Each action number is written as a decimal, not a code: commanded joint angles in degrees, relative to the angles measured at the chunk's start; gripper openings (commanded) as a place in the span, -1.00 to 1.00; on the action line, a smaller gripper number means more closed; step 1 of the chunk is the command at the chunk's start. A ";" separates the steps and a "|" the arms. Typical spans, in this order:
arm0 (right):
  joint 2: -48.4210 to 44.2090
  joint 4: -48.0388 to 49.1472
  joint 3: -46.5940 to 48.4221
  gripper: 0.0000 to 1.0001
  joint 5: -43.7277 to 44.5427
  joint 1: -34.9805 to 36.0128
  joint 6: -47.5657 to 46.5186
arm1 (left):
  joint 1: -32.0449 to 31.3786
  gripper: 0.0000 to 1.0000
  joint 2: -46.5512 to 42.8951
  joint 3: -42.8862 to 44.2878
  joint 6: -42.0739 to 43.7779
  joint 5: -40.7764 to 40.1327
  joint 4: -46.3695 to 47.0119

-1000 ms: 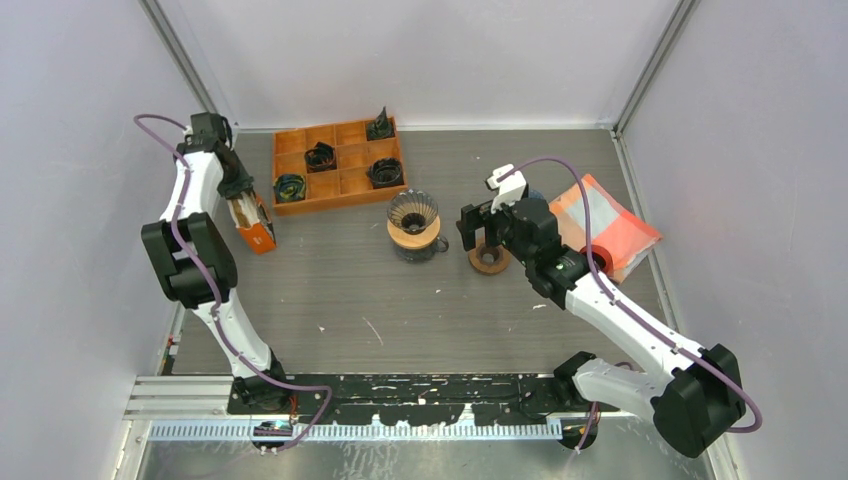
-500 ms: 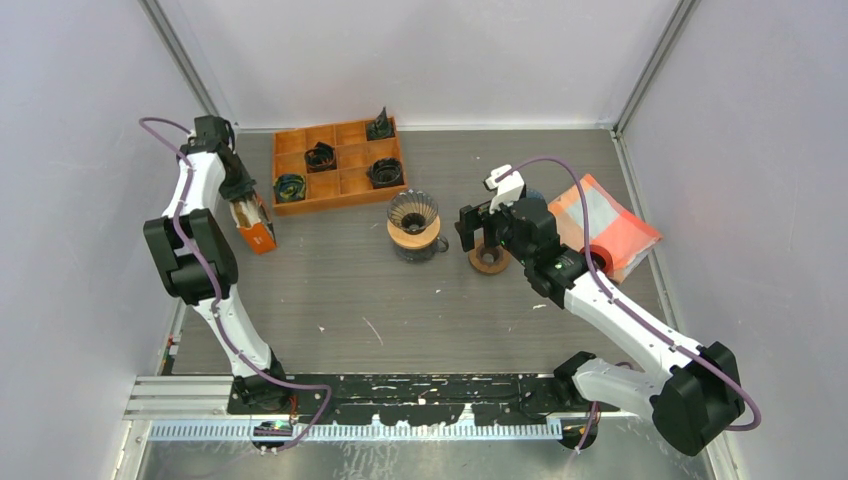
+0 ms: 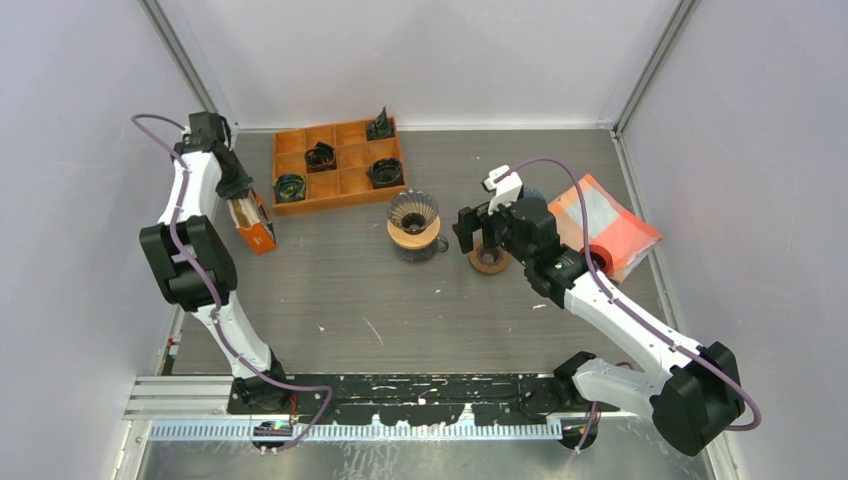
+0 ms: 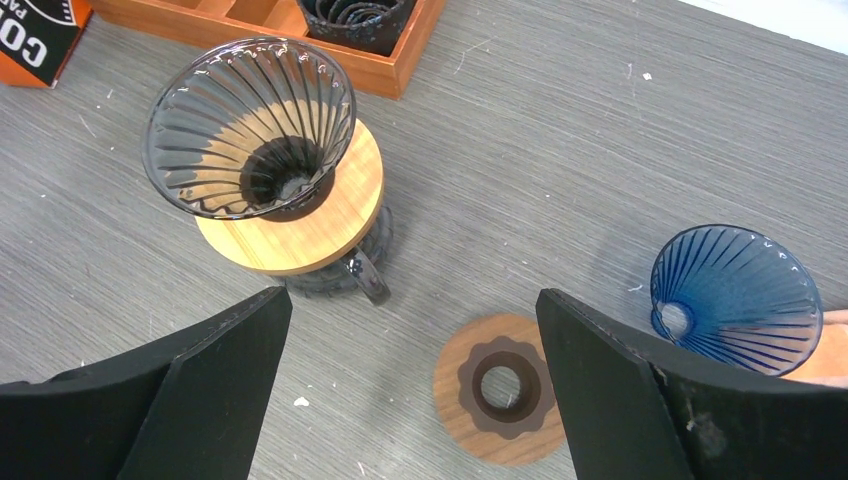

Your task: Place the coffee filter in the dripper

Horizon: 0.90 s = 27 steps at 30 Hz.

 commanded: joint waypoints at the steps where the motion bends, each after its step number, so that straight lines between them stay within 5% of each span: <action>1: -0.98 1.60 2.98 0.99 -2.12 -0.15 -0.24 | 0.33 -1.00 -6.98 2.11 -0.13 -1.16 -2.18; 13: -1.18 -0.51 5.10 0.94 -7.72 -0.07 -1.31 | 0.33 -1.00 -20.26 -0.37 -1.66 2.81 -4.44; 27: 0.07 0.94 7.31 0.90 -9.42 2.43 -1.61 | -0.56 -1.00 -39.98 -10.23 -8.34 19.07 1.46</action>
